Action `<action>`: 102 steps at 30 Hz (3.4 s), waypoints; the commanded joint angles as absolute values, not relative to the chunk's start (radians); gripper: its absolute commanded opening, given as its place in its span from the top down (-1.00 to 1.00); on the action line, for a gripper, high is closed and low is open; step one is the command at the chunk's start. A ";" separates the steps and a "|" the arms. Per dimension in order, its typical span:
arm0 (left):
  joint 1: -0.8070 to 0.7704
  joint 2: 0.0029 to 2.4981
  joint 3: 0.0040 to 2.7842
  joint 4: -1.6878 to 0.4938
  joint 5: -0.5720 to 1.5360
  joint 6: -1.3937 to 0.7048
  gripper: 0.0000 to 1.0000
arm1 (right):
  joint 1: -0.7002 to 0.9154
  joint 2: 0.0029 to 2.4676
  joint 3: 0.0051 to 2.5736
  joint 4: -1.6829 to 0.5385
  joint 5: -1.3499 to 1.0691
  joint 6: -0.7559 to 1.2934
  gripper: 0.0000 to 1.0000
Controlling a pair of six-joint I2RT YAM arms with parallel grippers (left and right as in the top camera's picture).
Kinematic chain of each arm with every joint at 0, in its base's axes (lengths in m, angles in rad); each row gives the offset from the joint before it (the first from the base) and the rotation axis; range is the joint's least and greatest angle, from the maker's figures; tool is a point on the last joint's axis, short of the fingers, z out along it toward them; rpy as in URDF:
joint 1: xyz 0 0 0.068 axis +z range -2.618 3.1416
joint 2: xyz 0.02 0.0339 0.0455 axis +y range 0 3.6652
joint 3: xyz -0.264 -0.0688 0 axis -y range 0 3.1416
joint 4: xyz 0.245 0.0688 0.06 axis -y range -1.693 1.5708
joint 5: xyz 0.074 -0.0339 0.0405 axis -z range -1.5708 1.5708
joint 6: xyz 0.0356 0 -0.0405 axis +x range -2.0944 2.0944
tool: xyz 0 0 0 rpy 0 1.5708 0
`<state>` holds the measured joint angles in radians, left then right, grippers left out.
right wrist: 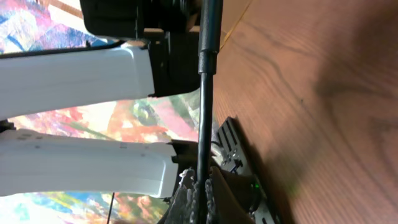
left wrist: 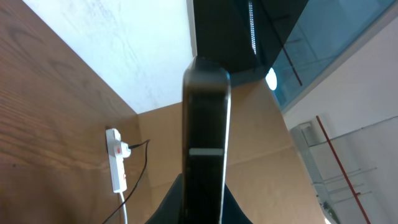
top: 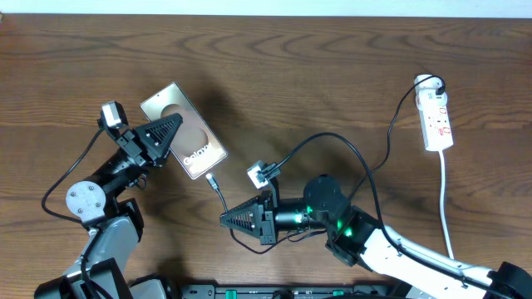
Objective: Plug charger to phone and switch on socket
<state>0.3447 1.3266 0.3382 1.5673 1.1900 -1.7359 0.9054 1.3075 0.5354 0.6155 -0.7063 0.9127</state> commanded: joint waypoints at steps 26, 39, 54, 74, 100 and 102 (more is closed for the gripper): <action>0.342 1.319 0.368 1.587 1.194 -1.767 0.85 | 0.871 1.309 0.533 0.611 -0.740 0.939 0.98; 0.342 1.319 0.368 1.587 1.198 -1.748 0.85 | 0.871 1.309 0.533 0.614 -0.763 0.938 0.98; 0.342 1.319 0.368 1.587 1.231 -1.748 0.85 | 0.871 1.309 0.533 0.613 -0.762 0.934 0.98; 0.342 1.319 0.368 1.587 1.250 -1.737 0.85 | 0.871 1.309 0.533 0.634 -0.751 0.910 0.98; 0.342 1.319 0.368 1.587 1.299 -1.727 0.85 | 0.871 1.309 0.533 0.648 -0.655 0.821 0.59; 0.342 1.319 0.368 1.587 1.298 -1.721 0.85 | 0.871 1.309 0.533 0.648 -0.665 0.821 0.46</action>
<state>0.3431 1.3266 0.3382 1.5681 1.2911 -1.7462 0.8734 1.3083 0.5285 0.6472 -0.6720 0.8345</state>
